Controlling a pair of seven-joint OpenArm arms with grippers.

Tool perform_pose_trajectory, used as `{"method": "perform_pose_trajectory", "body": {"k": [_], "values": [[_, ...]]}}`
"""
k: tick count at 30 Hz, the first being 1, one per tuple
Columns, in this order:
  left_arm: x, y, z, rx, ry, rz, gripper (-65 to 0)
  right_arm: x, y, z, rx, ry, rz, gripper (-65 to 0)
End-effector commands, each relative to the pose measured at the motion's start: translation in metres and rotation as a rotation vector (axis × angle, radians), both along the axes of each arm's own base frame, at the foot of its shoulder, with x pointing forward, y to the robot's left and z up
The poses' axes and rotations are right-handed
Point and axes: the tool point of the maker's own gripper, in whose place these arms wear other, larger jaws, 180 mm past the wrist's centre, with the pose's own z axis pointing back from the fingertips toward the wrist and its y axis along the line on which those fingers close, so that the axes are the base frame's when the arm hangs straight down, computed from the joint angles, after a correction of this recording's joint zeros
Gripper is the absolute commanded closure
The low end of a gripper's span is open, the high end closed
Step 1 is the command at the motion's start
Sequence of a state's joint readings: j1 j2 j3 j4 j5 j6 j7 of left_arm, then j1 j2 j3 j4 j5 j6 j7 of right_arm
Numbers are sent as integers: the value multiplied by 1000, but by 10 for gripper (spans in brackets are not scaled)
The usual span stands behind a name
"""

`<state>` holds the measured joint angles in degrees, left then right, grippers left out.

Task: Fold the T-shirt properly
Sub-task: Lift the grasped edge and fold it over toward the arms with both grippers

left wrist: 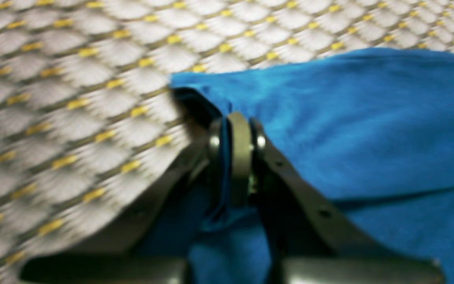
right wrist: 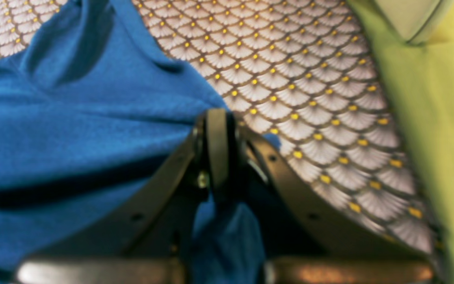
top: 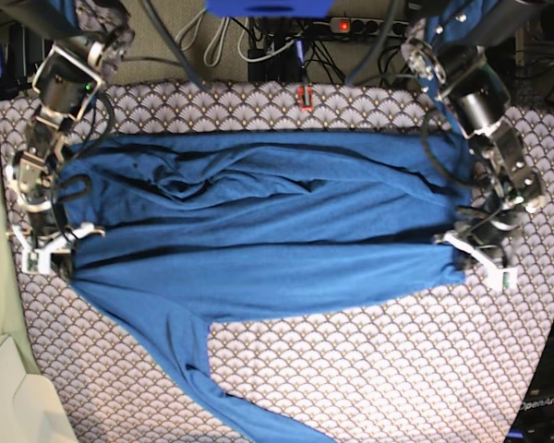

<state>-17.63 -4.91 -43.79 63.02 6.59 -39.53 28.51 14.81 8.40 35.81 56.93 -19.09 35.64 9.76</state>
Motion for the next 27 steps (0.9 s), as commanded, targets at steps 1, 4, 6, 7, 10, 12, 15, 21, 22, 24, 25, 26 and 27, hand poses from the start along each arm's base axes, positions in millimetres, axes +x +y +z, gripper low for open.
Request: {"method": "perform_pose_trajectory", "body": {"k": [1, 4, 6, 7, 10, 12, 15, 21, 22, 24, 25, 26, 27], "values": [[14, 1, 28, 7, -92, 0, -4, 8, -7, 24, -17, -76, -5, 0], [4, 4, 28, 39, -70, 1, -4, 2, -8, 23, -28, -72, -7, 0], [-3, 7, 25, 54, -34, 3, -4, -4, -10, 24, -21, -81, -13, 0], [-4, 8, 25, 63, -23, 3, -4, -7, -11, 27, -1, -100, -22, 0], [-13, 13, 27, 97, 8, 4, -4, -18, -5, 36, 47, -137, 17, 0], [-17, 16, 31, 120, 18, 7, -4, -24, -2, 38, 38, -139, 32, 0], [-22, 21, 39, 155, 26, 13, -4, -37, -3, 37, 16, -132, 34, 0], [-33, 29, 50, 215, 73, 26, -4, -54, -7, 36, 73, -155, 13, 0], [-35, 30, 51, 221, 81, 27, -4, -57, -9, 38, 67, -154, 13, 0], [-38, 32, 53, 235, 99, 31, -4, -64, -12, 37, 50, -146, 16, 0], [-43, 33, 51, 244, 116, 30, -4, -68, -12, 37, 49, -145, 16, 0], [-46, 33, 51, 254, 123, 29, -4, -70, -12, 39, 48, -150, 17, 0], [-49, 34, 52, 264, 129, 30, -4, -74, -12, 40, 49, -152, 17, 0]]}}
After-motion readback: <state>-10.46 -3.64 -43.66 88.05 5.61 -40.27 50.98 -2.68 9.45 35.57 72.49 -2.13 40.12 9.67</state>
